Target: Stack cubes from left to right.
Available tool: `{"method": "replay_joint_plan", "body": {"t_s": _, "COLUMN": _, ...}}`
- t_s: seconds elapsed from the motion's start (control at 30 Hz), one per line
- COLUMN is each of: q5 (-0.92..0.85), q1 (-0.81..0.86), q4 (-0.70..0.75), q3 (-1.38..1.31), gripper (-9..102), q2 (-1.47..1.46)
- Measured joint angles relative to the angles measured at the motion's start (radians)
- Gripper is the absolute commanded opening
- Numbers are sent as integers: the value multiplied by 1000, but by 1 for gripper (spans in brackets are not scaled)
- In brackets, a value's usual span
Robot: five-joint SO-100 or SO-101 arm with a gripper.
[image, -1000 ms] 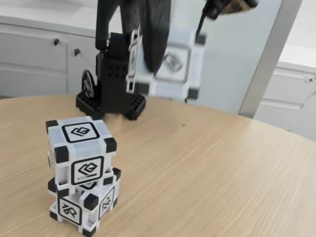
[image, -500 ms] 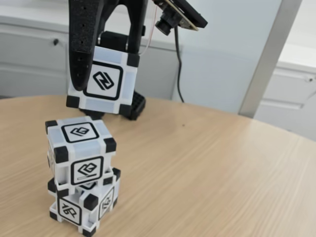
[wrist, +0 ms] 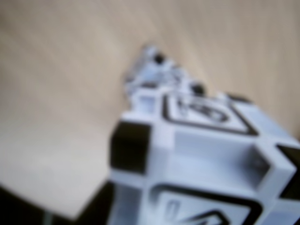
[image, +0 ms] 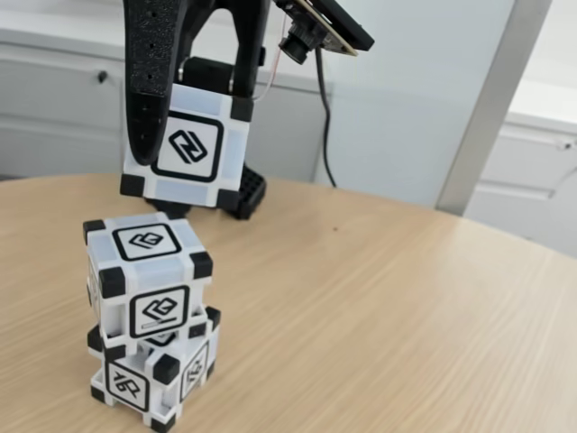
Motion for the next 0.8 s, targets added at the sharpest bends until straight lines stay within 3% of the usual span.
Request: {"method": "replay_joint_plan", "body": {"t_s": 0.8, "q5": -12, "q1": 48, "q4": 0, "q3": 0, "gripper": 17, "q2": 0}}
